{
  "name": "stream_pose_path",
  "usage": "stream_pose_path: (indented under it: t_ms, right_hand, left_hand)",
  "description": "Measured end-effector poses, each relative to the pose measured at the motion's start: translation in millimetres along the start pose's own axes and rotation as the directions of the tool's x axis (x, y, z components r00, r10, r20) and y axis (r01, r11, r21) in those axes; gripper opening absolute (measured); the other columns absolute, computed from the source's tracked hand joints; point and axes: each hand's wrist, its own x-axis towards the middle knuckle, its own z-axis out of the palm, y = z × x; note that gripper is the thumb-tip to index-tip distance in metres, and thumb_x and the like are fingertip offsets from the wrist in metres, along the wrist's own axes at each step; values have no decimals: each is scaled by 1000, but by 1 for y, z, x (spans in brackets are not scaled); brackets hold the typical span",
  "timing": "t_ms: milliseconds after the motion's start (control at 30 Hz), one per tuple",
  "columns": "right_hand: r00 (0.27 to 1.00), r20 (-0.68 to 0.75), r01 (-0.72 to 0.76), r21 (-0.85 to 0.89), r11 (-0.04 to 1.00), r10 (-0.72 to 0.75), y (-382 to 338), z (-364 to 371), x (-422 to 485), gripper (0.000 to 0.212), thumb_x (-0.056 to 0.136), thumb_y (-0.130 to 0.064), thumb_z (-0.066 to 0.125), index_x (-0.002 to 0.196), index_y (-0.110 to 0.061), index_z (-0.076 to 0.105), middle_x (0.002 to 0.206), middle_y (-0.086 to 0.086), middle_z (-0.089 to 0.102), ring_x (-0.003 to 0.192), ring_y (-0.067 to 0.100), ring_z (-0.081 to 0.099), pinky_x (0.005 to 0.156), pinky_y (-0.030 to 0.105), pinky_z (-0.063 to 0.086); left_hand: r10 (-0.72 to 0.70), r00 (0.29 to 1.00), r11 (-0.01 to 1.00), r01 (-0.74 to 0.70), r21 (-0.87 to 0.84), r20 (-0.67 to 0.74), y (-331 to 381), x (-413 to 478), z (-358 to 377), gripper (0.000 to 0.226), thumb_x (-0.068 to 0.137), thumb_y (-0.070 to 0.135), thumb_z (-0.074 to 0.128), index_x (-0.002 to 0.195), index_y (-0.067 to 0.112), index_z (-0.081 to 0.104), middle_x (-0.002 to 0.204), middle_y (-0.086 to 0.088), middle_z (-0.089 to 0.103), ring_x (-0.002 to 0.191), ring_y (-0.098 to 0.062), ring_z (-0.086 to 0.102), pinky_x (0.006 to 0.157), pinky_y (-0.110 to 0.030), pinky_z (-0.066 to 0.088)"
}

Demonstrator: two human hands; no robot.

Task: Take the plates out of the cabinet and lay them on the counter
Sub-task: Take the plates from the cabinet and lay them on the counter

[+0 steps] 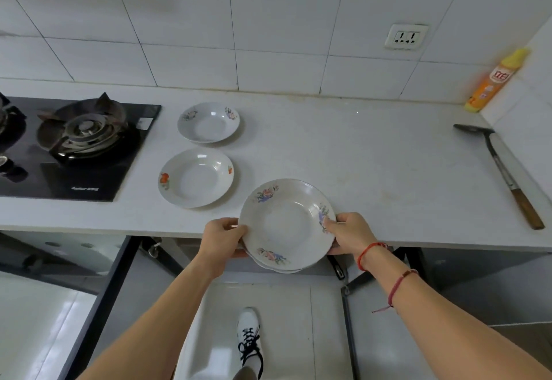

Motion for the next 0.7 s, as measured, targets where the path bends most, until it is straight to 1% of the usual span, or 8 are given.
stream_pose_path:
  t_ms: [100, 167, 300, 433, 567, 633, 700]
  right_hand:
    - [999, -28, -18, 1, 1000, 18, -11, 3, 24, 28, 90, -26, 68, 90, 2, 70, 90, 20, 74, 83, 35, 73, 69, 56, 60]
    - [999, -46, -18, -29, 999, 16, -17, 5, 39, 33, 89, -28, 68, 89, 4, 69, 89, 21, 74, 82, 36, 73, 70, 57, 60]
    - [997, -62, -55, -8, 998, 55, -30, 7, 60, 21, 91, -26, 67, 85, -6, 70, 89, 16, 74, 81, 31, 73, 70, 50, 61]
    - [993, -82, -82, 12, 997, 83, -38, 9, 79, 21, 90, -27, 67, 83, -8, 69, 90, 16, 74, 81, 31, 73, 67, 46, 62]
    - [992, -79, -95, -7, 995, 94, -44, 9, 98, 23, 91, -28, 67, 87, -5, 69, 92, 17, 73, 80, 31, 72, 58, 39, 62]
    - [993, -71, -98, -8, 995, 97, -46, 7, 109, 29, 90, -28, 67, 92, 0, 69, 93, 19, 73, 81, 33, 72, 59, 40, 62]
    - [992, -60, -108, -4, 994, 108, -47, 5, 118, 30, 90, -29, 68, 93, 1, 69, 92, 19, 73, 81, 34, 73, 62, 42, 62]
  left_hand:
    - [-3, 1000, 1000, 3, -18, 11, 10, 29, 1, 12, 87, -1, 62, 92, 4, 72, 86, -17, 75, 72, -28, 74, 62, -42, 63]
    - [-10, 999, 1000, 11, -26, 38, 16, 47, 1, 12, 87, -2, 62, 93, 4, 70, 86, -18, 74, 71, -28, 74, 61, -41, 62]
    - [-40, 995, 999, 41, -3, 88, 29, 75, 3, 14, 88, 0, 62, 99, 5, 68, 89, -17, 74, 74, -28, 75, 61, -40, 62]
    - [-55, 995, 998, 53, 29, 84, 37, 95, 9, 12, 89, -1, 60, 92, 9, 67, 89, -14, 73, 75, -26, 74, 56, -35, 61]
    - [-76, 995, 996, 72, 59, 71, 42, 113, 14, 14, 89, -2, 59, 99, 4, 68, 92, -14, 73, 80, -29, 73, 66, -44, 63]
    - [-73, 995, 994, 68, 81, 66, 43, 120, 17, 16, 89, -1, 59, 100, 4, 69, 92, -12, 74, 81, -28, 73, 65, -42, 63]
    - [-71, 996, 994, 66, 92, 50, 45, 124, 21, 16, 89, -1, 59, 98, 5, 71, 91, -11, 74, 80, -26, 73, 60, -36, 62]
